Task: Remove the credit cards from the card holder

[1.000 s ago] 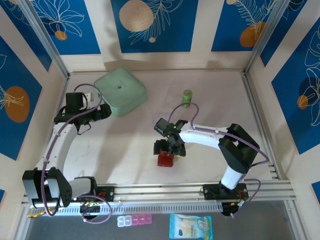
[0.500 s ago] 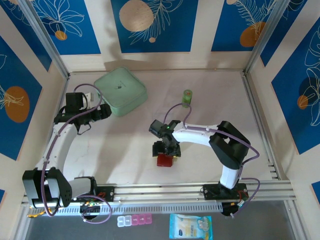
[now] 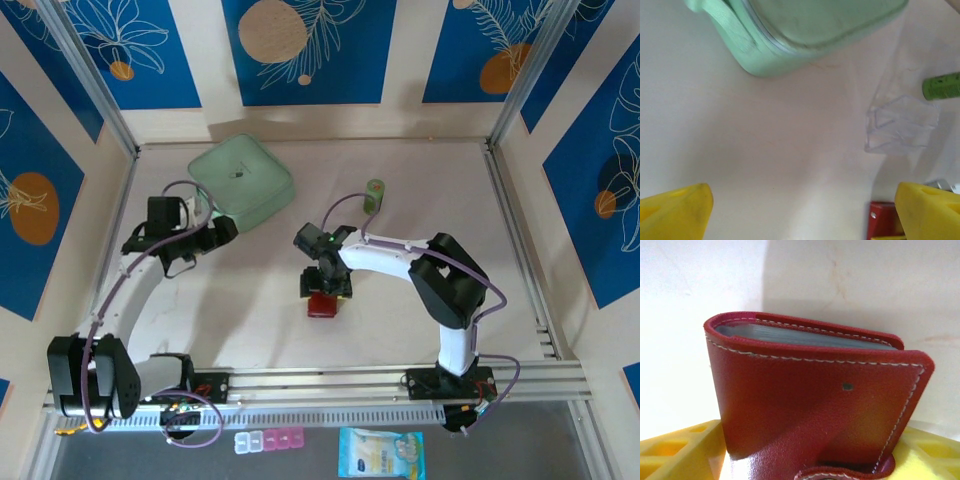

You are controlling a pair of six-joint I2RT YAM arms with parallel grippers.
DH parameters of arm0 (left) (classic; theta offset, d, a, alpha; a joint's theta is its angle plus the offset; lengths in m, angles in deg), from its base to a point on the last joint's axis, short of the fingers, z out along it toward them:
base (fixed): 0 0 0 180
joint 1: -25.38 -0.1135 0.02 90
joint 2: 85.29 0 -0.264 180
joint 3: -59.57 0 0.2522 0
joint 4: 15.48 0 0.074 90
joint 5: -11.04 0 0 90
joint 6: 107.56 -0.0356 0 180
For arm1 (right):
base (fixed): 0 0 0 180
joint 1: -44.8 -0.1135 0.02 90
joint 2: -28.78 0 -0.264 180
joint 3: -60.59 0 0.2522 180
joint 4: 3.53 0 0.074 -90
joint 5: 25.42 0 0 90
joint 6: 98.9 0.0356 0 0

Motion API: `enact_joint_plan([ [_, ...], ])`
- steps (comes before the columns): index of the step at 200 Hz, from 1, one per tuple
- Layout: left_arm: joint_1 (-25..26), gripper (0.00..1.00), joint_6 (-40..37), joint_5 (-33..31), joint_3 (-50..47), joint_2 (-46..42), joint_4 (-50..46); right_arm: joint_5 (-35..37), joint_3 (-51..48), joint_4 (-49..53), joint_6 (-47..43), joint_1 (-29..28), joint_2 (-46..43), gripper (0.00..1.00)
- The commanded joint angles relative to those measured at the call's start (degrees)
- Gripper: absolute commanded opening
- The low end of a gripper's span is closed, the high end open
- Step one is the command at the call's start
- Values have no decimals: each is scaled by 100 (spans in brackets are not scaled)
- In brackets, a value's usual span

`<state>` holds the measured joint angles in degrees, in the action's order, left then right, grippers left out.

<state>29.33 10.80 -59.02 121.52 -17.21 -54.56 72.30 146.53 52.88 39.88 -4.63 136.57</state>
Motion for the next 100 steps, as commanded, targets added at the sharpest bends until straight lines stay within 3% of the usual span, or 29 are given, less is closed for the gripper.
enact_joint_plan([
  [1,407,91,451,208,-255,-181,371,-92,146,52,-246,65,158,75],
  [40,1158,71,1018,282,-699,-23,1081,-229,91,37,-364,70,102,77],
  [63,1636,56,1215,177,-764,209,1355,-166,12,85,-342,100,-224,82],
  [100,2234,36,1537,155,-841,602,1907,-254,-282,93,-333,231,-885,81],
])
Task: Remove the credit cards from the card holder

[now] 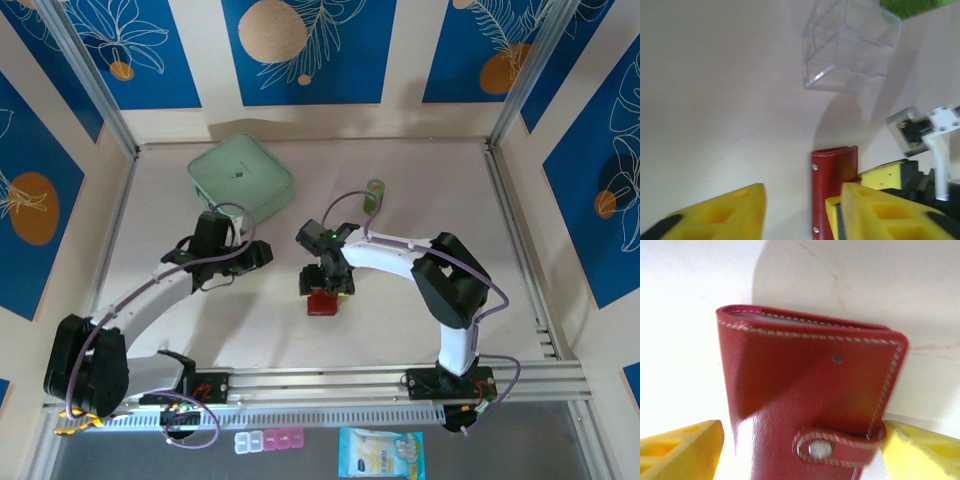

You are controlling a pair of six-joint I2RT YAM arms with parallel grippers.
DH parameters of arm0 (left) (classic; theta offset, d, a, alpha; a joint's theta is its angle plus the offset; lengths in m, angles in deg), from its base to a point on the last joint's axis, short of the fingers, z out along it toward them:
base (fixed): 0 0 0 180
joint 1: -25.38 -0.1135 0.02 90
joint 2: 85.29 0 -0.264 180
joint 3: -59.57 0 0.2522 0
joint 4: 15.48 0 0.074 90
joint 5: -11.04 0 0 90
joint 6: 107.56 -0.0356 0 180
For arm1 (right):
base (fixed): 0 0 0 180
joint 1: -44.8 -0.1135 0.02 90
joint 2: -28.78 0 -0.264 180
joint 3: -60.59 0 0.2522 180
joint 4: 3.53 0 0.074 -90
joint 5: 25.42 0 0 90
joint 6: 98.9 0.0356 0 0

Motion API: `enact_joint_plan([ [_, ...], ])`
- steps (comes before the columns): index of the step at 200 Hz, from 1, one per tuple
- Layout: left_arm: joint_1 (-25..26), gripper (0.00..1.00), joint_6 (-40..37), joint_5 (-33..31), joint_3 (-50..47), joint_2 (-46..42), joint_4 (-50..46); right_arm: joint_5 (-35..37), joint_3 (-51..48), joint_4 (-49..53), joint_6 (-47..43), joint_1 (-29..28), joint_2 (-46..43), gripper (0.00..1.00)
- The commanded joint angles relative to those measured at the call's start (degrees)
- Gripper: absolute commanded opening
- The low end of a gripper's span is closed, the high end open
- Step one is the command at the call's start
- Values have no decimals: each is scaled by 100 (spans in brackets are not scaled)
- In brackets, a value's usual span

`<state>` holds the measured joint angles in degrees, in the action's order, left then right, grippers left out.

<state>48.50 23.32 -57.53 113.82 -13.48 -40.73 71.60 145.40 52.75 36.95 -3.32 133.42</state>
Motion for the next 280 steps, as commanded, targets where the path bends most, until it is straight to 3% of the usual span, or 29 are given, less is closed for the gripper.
enact_joint_plan([
  [1,334,36,287,4,-70,237,533,-184,-178,107,-41,100,-595,80],
  [46,953,18,566,104,-37,862,1244,-156,-606,98,35,293,-1170,69],
  [93,1299,0,840,360,-201,1423,2126,-179,-700,68,82,291,-1202,52],
  [127,1352,0,1090,526,-438,1603,2723,-173,-554,63,82,221,-980,42],
  [221,1405,0,1658,1081,-850,1983,3512,0,119,326,126,-33,-123,38],
  [280,1533,0,1852,1086,-962,2107,3700,325,513,717,-1,-159,314,37],
])
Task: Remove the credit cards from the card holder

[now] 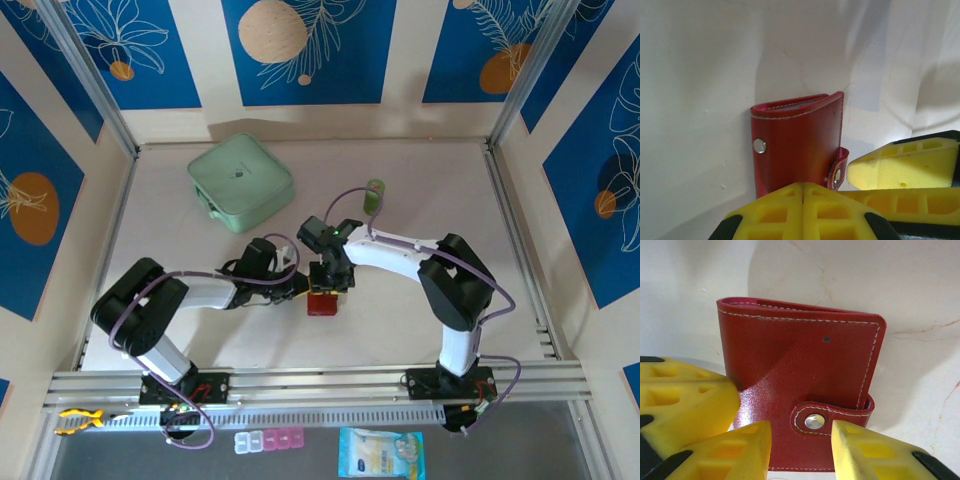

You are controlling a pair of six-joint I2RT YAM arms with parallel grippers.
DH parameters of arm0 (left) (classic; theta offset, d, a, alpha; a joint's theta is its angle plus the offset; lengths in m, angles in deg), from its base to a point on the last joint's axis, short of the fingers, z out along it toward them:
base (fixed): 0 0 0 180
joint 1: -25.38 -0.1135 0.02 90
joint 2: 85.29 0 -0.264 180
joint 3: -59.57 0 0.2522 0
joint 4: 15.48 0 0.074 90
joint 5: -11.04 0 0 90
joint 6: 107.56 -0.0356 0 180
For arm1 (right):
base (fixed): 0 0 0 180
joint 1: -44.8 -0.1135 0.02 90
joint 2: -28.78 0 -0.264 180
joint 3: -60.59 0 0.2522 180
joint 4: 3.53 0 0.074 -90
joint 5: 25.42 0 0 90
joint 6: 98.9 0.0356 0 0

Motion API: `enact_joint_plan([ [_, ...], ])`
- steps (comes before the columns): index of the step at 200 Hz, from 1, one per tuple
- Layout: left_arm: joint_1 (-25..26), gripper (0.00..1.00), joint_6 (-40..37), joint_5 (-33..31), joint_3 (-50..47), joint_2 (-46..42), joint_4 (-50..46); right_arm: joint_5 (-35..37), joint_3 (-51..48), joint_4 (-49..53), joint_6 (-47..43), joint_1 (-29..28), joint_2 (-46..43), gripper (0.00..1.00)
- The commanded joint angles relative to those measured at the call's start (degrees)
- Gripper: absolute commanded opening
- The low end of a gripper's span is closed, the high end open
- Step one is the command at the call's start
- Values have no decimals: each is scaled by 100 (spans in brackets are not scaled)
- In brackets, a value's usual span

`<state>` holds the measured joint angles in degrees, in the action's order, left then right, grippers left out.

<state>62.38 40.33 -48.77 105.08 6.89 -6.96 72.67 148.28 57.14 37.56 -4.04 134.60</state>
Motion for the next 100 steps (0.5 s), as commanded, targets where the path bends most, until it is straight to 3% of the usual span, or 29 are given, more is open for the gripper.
enact_joint_plan([
  [1,143,0,157,208,-89,71,326,223,226,280,-65,-89,203,37],
  [100,203,0,273,241,-107,177,265,365,33,130,20,-176,505,28],
])
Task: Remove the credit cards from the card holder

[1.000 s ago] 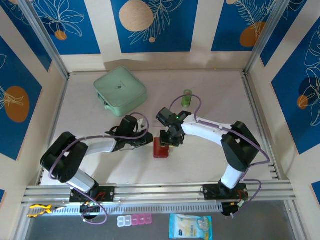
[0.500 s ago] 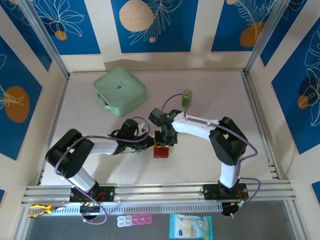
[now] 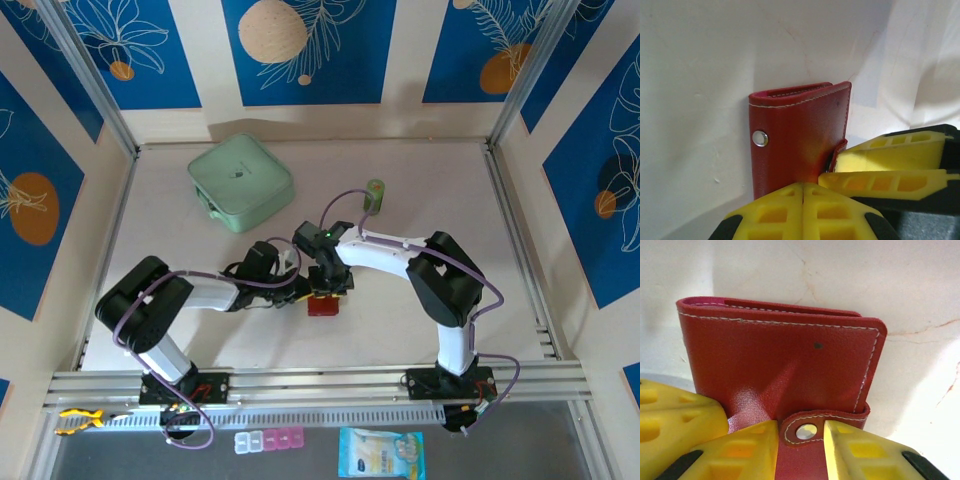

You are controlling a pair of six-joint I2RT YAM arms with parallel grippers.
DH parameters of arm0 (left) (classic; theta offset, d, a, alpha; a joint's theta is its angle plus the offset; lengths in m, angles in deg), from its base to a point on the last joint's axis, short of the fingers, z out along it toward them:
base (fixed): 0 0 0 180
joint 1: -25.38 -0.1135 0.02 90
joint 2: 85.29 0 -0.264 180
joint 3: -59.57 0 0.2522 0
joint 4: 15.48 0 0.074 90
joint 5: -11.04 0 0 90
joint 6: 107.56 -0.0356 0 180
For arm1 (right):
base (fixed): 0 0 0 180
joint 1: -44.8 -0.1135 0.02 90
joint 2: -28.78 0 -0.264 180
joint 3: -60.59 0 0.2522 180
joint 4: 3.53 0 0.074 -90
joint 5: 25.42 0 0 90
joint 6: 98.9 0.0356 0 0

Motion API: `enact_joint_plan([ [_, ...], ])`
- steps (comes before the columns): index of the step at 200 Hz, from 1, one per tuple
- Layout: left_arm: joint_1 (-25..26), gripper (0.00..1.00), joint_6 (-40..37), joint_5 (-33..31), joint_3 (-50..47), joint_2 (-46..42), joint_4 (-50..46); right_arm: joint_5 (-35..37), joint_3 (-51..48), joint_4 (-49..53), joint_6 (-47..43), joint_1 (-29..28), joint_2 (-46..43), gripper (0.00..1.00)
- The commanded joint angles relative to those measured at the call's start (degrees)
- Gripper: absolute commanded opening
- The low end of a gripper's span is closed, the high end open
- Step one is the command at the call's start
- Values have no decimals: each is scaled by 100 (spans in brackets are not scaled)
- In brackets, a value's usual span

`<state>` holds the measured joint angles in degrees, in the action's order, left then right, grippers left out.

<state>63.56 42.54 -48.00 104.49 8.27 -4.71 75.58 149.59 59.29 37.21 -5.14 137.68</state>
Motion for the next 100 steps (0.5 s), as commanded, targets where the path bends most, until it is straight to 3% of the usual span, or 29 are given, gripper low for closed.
enact_joint_plan([
  [1,81,0,54,156,-48,40,28,72,-102,-82,51,-68,199,28],
  [100,41,0,-219,-257,86,174,-1119,235,-415,-286,47,14,-240,18],
])
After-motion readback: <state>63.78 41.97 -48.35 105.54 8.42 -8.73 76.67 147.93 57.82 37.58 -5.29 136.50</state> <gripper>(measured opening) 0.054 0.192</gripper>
